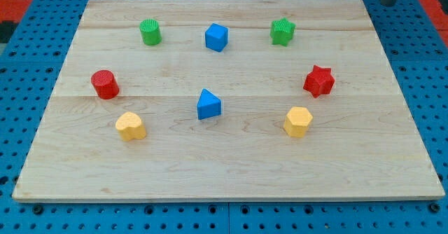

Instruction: Move the red star to the bottom left of the green star

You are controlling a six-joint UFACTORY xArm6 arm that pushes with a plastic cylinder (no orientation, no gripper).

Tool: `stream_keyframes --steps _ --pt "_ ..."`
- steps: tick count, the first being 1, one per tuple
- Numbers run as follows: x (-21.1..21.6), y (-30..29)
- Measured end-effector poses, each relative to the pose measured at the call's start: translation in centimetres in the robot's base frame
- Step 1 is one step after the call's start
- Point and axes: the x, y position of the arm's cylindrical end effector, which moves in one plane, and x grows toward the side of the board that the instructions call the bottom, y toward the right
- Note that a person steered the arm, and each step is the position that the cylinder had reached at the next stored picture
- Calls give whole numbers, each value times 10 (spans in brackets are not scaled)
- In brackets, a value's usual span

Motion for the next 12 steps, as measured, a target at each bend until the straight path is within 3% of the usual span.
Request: stream_keyframes --steps 7,8,10,12 --pt "12 4" --pt "50 0" --pt "106 -82" --pt "176 -85"
